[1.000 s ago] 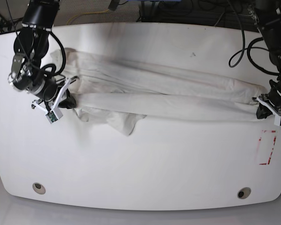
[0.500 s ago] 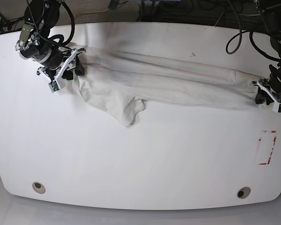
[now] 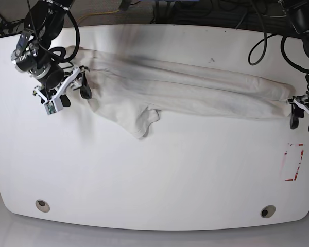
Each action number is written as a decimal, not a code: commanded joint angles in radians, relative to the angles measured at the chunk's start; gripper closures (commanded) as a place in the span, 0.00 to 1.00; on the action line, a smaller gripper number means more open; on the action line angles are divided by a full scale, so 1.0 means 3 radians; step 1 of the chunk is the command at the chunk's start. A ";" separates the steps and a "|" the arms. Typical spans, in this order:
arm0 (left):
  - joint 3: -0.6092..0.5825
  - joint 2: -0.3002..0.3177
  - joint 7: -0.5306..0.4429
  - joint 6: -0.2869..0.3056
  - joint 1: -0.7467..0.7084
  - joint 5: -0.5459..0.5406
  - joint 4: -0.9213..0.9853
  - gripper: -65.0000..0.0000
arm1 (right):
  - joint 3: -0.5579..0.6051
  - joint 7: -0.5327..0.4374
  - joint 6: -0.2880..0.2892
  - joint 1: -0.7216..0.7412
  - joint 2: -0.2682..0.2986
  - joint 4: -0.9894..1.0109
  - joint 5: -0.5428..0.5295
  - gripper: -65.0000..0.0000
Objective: Fold the T-shirt properly
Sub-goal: 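Fold the grasped edge with both grippers over onto the shirt, then regrasp the bunched sleeve end with the right gripper and tuck it in, then smooth the folded strip with both grippers, pulling its ends apart, then move the left gripper inward and grasp the strip's middle, then reposition the right gripper to the strip's end and grasp it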
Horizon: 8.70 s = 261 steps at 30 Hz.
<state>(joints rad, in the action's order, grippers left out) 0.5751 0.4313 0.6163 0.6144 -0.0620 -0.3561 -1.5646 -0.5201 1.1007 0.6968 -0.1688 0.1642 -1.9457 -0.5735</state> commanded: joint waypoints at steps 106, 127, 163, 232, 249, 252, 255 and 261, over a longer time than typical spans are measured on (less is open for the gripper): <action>-0.0303 -0.0862 -0.0057 0.0006 0.0112 0.0750 0.0190 0.43 | 0.0222 0.0128 0.0005 -0.0401 0.0146 0.0576 -0.0776 0.67; 0.0060 -0.0642 0.0332 0.0113 -0.0210 0.0044 0.0037 0.42 | 0.0478 -0.0092 0.0005 0.0386 0.0780 0.1640 0.0119 0.46; 0.0080 -0.0566 0.0582 -0.0071 -0.0210 -0.0437 0.0697 0.29 | 0.0540 -0.0148 0.0005 0.0376 0.0601 0.1476 0.0262 0.46; -0.2467 -0.1701 0.0915 -0.0363 0.0030 0.0141 -0.1042 0.42 | 0.0540 -0.0153 0.0005 0.0581 0.0606 0.1476 0.0257 0.46; -0.1648 -0.1164 0.0905 -0.0368 -0.0195 0.0141 -0.1047 0.57 | -0.0749 0.0476 0.0005 0.0775 0.0647 0.1333 -0.0505 0.46; -0.1643 -0.1113 0.0899 -0.0368 -0.0210 0.0146 -0.0868 0.58 | -0.1082 0.0584 0.0005 0.0877 0.0713 0.1532 -0.0489 0.46; -0.1643 -0.1113 0.0899 -0.0368 -0.0200 0.0156 -0.0659 0.58 | -0.1199 0.0589 0.0005 0.0903 0.0785 0.1844 -0.0505 0.45; -0.1643 -0.1113 0.0894 -0.0368 -0.0200 0.0156 -0.0454 0.58 | -0.1240 0.0578 0.0005 0.0944 0.0882 0.2376 -0.0520 0.24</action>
<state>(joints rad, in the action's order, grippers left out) 0.0807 0.0944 0.8959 0.5007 -0.1345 -0.2974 -1.6943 -0.8852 1.2900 0.6926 0.0978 0.4046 -1.2362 -0.7052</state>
